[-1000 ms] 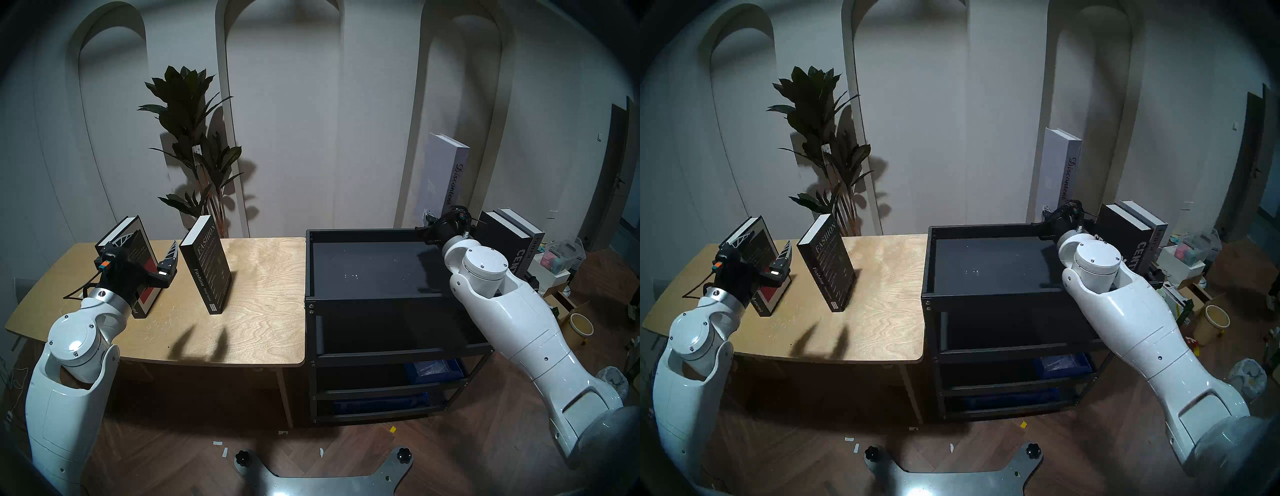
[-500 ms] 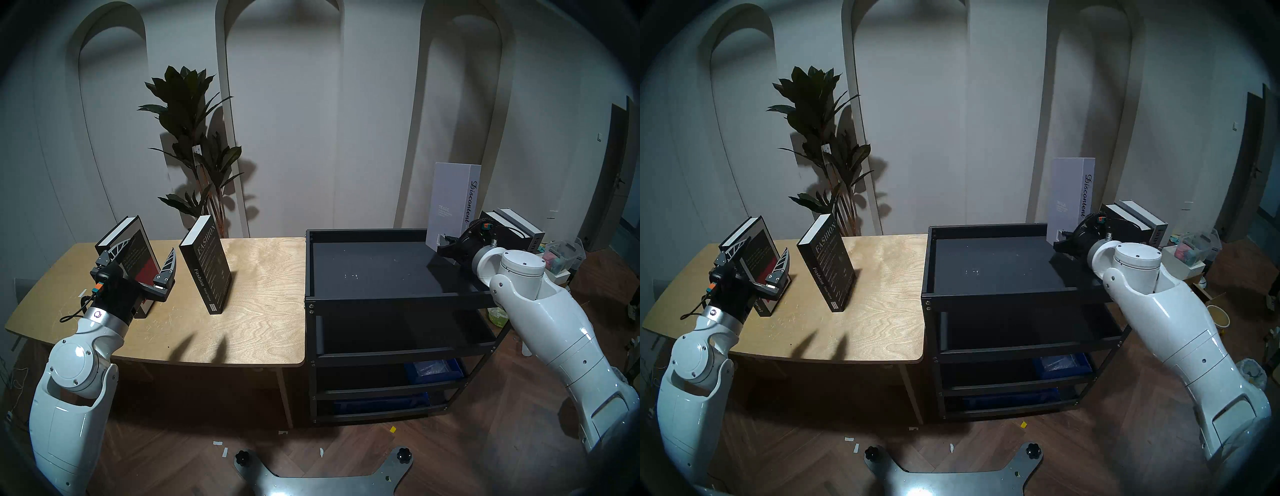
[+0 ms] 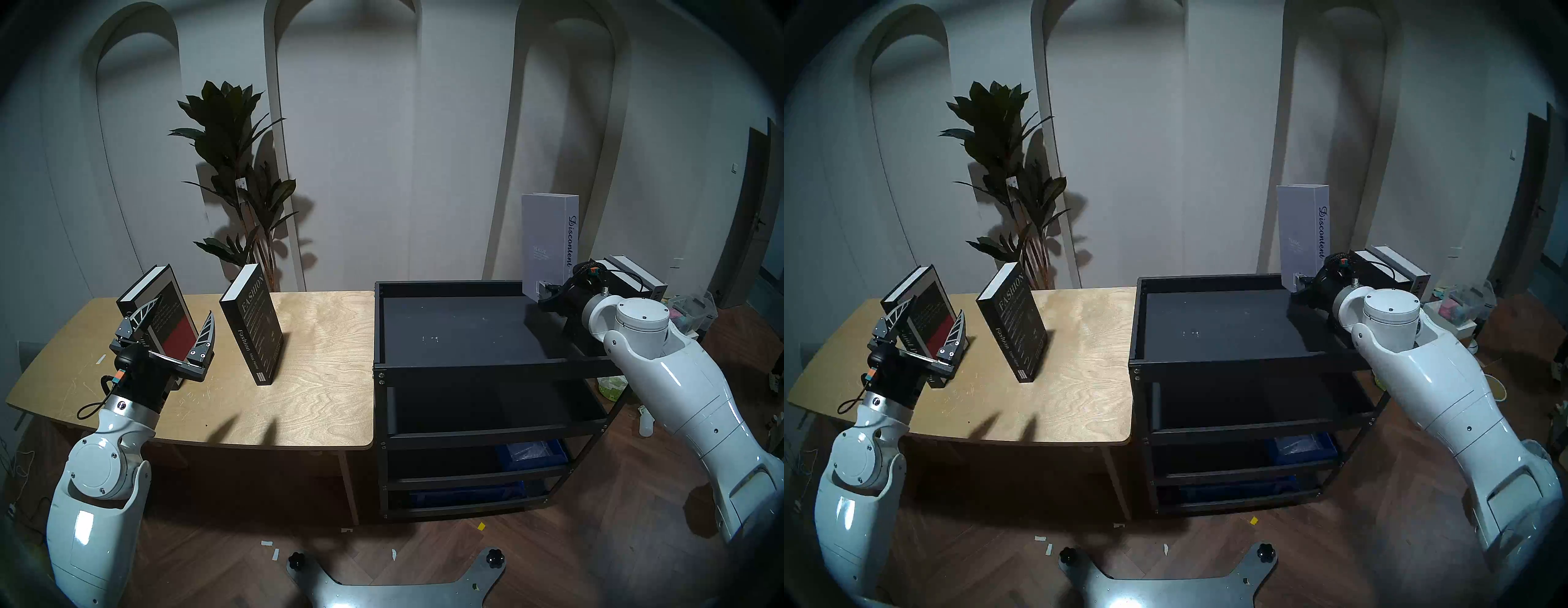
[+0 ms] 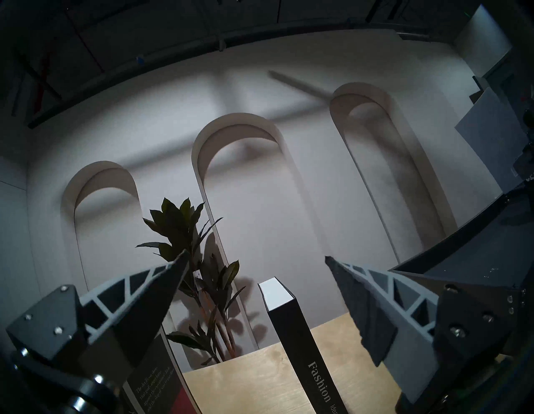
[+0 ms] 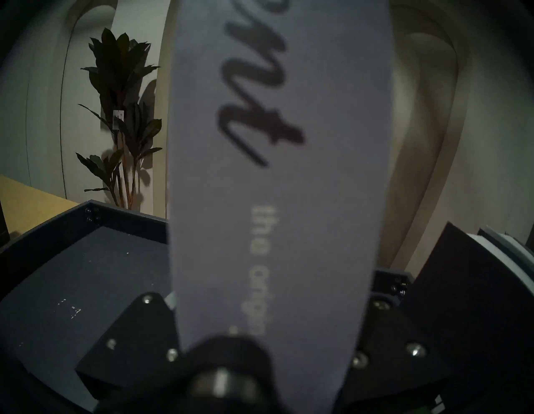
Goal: Move the books from the display table onto the shelf, standing them upright with spines facing out and tallest at one end
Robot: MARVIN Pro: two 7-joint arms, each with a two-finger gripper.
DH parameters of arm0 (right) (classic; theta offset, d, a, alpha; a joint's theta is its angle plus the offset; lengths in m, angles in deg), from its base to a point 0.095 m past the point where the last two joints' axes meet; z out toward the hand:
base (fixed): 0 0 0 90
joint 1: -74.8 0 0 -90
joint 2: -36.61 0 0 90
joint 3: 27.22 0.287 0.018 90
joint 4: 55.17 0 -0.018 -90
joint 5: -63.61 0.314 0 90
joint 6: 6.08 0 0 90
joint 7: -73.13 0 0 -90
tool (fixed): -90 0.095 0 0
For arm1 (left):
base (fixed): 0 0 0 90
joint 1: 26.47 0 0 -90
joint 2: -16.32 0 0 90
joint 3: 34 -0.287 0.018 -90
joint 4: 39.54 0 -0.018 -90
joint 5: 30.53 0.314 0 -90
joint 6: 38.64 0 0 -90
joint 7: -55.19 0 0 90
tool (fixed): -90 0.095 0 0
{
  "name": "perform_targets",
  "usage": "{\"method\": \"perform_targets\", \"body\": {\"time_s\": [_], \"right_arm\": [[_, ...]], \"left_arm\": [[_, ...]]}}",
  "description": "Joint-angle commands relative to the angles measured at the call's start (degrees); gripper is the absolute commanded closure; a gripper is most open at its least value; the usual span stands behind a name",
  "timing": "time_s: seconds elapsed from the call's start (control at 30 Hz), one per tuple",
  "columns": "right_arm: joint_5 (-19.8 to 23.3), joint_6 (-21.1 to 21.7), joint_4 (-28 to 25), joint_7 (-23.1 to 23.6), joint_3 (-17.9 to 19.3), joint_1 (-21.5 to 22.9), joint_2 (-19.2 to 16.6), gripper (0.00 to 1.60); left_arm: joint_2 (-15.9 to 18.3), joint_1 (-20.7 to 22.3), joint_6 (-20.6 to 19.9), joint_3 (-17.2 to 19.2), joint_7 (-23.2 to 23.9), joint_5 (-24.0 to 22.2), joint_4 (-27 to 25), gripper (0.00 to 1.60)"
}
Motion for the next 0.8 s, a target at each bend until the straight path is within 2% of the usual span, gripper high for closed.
{"method": "perform_targets", "body": {"time_s": [0.0, 0.13, 0.17, 0.23, 0.4, 0.77], "right_arm": [[-3.74, -6.53, 2.78, -1.10, 0.29, 1.94, 4.47, 1.60], [-3.66, -8.76, 4.14, -1.97, 0.79, 1.30, 5.80, 1.60], [-3.63, -11.44, 5.56, -2.14, 0.72, 0.85, 6.31, 1.60], [-3.11, -12.02, 6.44, -1.61, 0.64, 0.57, 6.04, 1.60], [-1.70, -11.00, 7.38, -0.24, 0.94, 0.00, 5.34, 1.60], [0.71, -7.81, 9.03, 4.57, 2.03, -0.78, 0.91, 1.60]], "left_arm": [[-0.77, 0.78, 4.46, -0.25, -0.27, 1.33, 0.01, 0.00], [-0.91, 0.89, 5.10, -0.32, -0.23, 1.95, 0.05, 0.00], [-1.09, 0.95, 5.47, -0.32, -0.21, 2.40, 0.11, 0.00], [-1.21, 0.85, 5.70, -0.20, -0.21, 2.75, 0.07, 0.00], [-1.42, 0.53, 5.75, 0.16, -0.20, 3.01, -0.11, 0.00], [-1.92, 0.29, 5.31, 0.09, 0.02, 3.31, -0.87, 0.00]]}}
